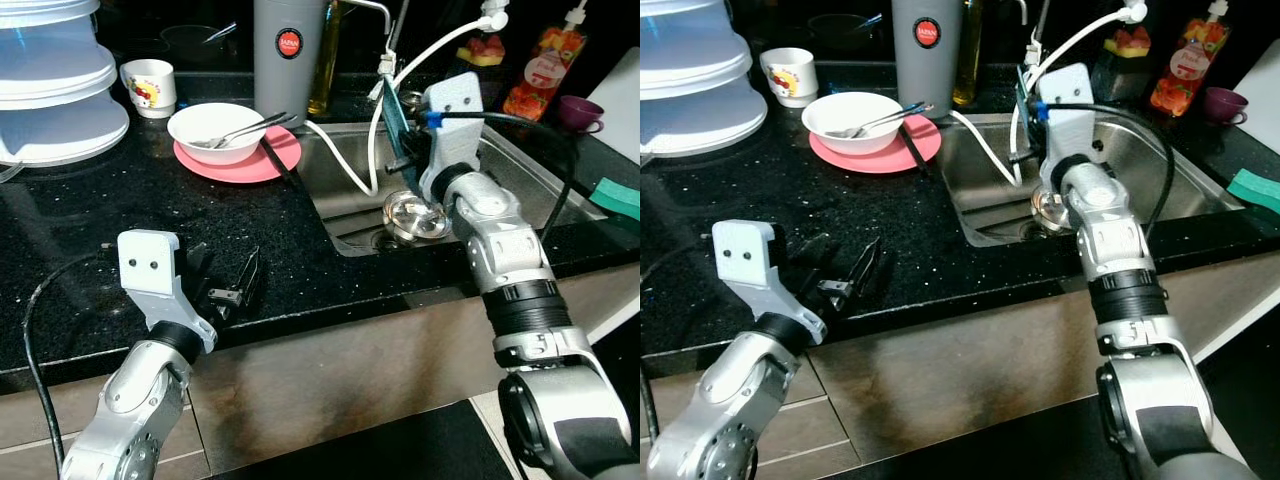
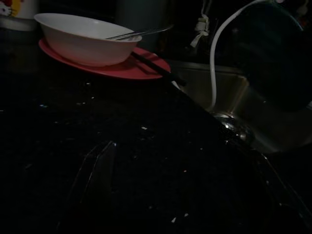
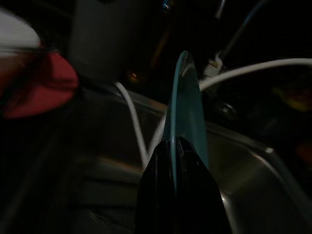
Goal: Kitchen organization
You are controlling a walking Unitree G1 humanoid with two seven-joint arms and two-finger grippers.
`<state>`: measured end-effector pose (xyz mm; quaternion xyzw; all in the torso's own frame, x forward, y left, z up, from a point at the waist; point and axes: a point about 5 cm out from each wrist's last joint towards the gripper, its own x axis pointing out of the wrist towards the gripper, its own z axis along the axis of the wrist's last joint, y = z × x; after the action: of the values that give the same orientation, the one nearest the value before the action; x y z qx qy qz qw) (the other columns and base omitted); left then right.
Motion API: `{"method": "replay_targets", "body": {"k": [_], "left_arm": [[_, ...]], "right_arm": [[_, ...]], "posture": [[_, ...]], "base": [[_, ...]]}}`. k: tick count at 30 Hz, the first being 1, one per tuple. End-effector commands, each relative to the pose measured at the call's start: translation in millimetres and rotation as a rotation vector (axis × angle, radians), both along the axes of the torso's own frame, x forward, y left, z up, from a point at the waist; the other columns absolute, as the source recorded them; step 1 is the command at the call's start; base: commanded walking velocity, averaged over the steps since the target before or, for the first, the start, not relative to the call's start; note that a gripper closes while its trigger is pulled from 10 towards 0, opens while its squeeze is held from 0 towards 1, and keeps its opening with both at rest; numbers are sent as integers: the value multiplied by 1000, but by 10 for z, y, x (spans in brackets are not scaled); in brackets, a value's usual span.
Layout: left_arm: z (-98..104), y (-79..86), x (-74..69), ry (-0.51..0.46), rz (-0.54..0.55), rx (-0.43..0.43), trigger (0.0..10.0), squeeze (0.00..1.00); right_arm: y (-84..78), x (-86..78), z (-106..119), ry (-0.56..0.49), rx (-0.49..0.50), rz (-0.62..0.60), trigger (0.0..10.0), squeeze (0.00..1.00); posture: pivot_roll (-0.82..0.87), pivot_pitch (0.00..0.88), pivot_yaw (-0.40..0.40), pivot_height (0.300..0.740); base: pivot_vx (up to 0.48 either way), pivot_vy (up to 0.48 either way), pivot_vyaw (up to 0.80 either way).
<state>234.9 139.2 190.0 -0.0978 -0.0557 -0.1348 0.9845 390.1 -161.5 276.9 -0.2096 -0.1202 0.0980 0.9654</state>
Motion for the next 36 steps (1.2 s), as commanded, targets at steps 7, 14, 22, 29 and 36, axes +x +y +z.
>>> {"method": "replay_targets", "body": {"k": [7,14,22,29,36], "left_arm": [[6,-31,13,-4,-16,-2,10000,0],[44,-31,19,-21,-17,-3,10000,0],[137,40,86,-77,26,94,10000,0],[164,124,180,-84,73,76,10000,0],[316,194,335,-124,103,-30,10000,0]], "right_arm": [[-103,24,-163,60,-41,-70,10000,1000],[69,-46,81,-8,370,158,10000,0],[455,-277,-52,33,602,498,10000,0],[725,-562,-326,86,811,744,10000,0],[627,-646,-308,6,1103,727,10000,0]], "posture": [[143,0,-68,740],[139,0,-61,740],[143,0,-54,740],[142,0,-49,740],[135,0,-32,740]], "base": [[0,0,0],[0,0,0],[0,0,0],[0,0,0],[0,0,0]]}}
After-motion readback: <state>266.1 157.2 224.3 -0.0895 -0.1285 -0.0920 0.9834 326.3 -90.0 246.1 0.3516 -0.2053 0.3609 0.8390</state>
